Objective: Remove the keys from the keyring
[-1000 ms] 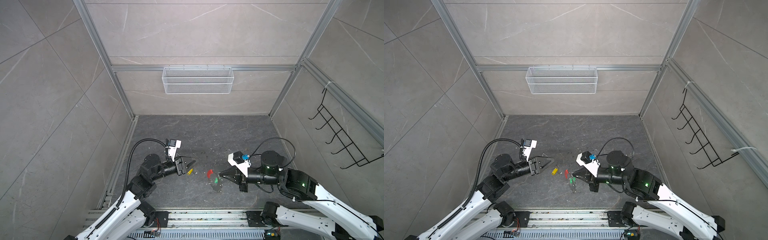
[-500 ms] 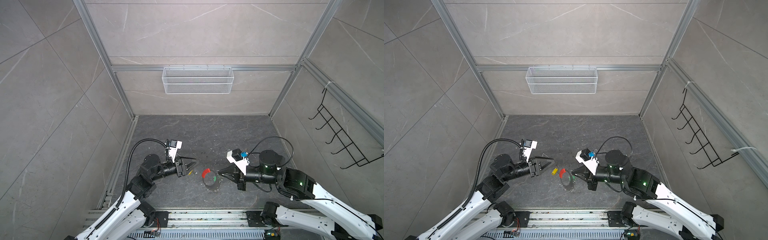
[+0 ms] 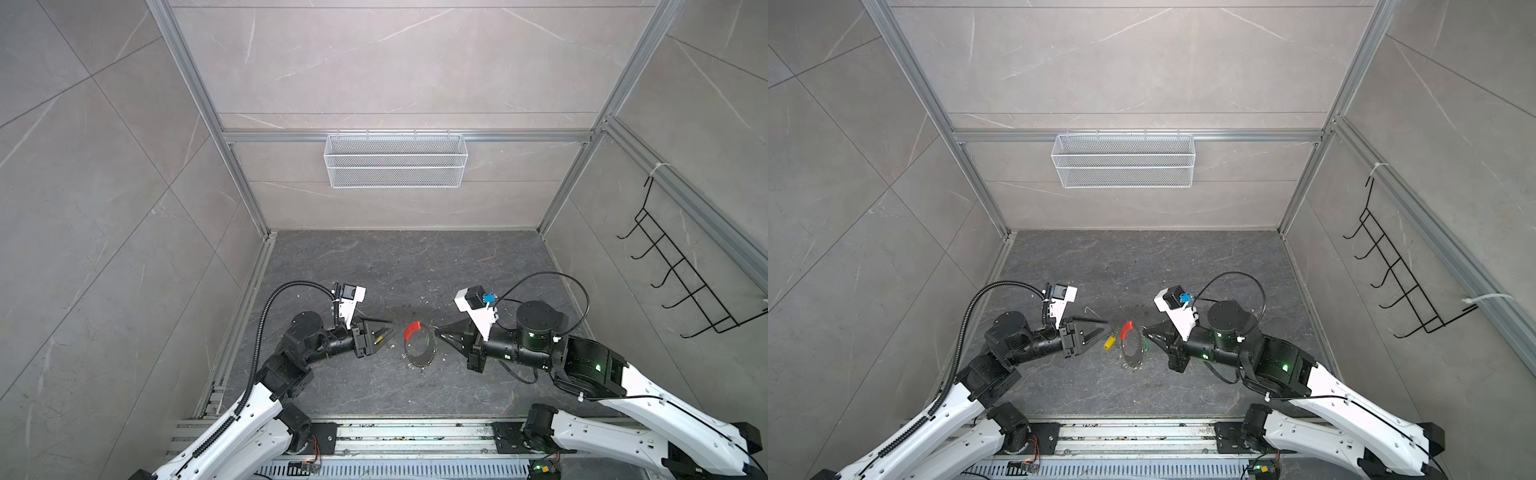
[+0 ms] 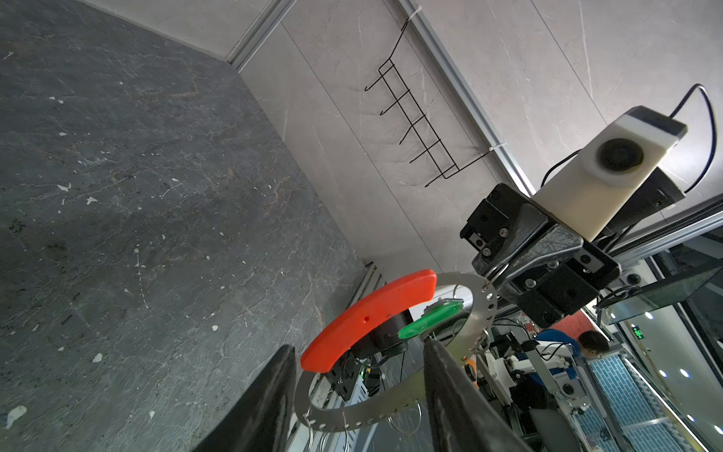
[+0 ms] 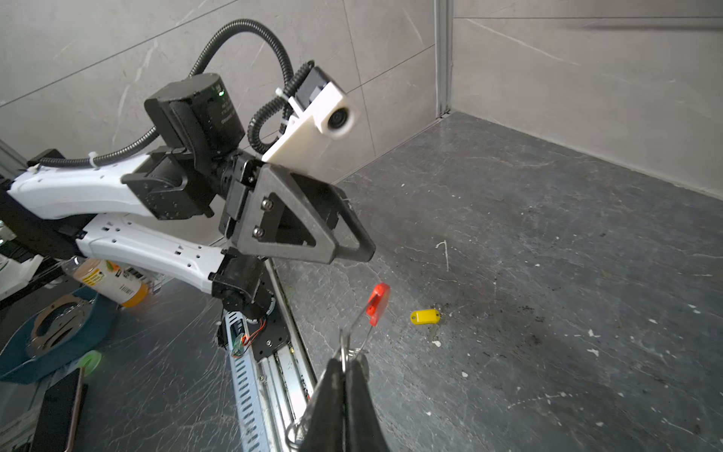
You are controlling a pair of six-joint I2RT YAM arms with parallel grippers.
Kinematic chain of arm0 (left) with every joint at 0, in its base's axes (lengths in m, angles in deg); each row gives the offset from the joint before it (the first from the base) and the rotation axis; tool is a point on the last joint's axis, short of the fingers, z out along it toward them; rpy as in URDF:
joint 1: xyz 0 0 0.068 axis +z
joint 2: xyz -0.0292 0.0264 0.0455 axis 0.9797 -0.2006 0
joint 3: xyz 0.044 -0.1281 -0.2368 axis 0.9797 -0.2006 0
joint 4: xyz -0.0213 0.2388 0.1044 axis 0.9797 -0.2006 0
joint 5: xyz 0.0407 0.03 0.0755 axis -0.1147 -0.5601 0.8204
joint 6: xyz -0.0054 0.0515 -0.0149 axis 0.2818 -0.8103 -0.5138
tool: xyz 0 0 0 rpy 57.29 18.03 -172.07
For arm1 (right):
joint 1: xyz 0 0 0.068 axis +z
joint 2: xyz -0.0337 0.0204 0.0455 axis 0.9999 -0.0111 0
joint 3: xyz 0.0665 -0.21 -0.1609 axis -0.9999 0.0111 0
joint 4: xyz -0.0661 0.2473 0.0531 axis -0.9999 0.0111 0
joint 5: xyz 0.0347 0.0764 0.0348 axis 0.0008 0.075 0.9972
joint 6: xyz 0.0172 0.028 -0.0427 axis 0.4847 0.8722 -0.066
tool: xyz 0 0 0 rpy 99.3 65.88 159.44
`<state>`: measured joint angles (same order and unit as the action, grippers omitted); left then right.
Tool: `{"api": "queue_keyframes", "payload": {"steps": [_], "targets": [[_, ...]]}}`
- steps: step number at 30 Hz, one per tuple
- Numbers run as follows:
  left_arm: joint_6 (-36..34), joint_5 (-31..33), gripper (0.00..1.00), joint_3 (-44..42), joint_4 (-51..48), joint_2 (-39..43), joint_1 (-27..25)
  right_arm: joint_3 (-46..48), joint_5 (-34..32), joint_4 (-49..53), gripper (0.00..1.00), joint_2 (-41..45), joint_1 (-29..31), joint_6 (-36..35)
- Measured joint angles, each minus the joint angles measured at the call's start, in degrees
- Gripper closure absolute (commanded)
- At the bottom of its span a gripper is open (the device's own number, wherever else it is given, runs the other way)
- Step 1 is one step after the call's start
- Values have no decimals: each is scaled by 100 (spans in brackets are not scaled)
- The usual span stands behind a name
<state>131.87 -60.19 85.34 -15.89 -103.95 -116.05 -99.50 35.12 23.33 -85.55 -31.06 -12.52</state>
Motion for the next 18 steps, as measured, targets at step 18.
{"api": "queue_keyframes", "payload": {"steps": [18], "targets": [[94, -229, 42, -251, 1255, -225, 0, 2, -1025, -192, 100, -195, 289, 256]]}}
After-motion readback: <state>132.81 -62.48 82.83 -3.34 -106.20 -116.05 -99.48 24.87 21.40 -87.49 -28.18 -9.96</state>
